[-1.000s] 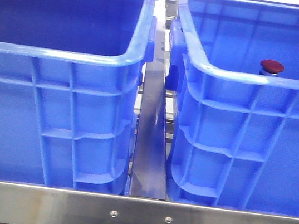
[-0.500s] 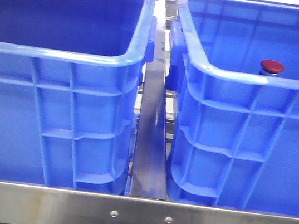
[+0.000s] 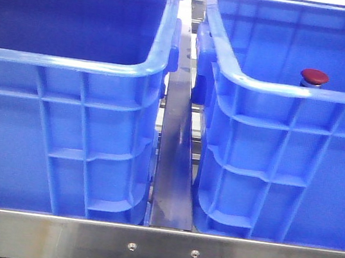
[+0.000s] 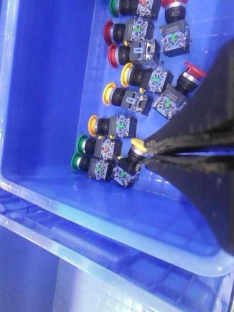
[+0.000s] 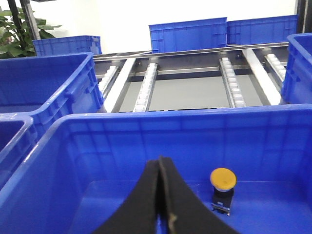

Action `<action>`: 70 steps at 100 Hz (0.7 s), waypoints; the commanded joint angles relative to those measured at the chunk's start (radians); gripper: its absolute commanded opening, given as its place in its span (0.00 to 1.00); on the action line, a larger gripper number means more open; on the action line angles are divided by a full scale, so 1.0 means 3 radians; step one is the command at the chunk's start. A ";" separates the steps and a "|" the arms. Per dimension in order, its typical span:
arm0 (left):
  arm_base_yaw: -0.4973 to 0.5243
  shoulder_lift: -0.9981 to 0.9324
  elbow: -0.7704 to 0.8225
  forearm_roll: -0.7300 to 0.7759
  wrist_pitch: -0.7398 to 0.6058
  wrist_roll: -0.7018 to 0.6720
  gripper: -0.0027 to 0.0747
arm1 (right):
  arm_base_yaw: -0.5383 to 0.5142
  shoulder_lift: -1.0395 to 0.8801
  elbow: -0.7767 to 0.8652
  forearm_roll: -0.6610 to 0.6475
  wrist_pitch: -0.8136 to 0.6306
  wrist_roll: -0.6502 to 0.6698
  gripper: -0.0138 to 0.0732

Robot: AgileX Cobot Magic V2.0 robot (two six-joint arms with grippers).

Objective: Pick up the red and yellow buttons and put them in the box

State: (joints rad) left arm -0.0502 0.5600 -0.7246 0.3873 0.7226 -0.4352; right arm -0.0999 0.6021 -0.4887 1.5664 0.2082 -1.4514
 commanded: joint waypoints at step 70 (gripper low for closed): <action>0.0015 0.0003 -0.0087 0.0023 -0.0229 0.0004 0.01 | -0.0002 -0.0009 -0.0084 0.0070 0.0138 -0.0008 0.04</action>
State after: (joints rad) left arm -0.0502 0.5600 -0.7246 0.3857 0.7226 -0.4332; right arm -0.0999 0.6021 -0.4887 1.5680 0.2362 -1.4514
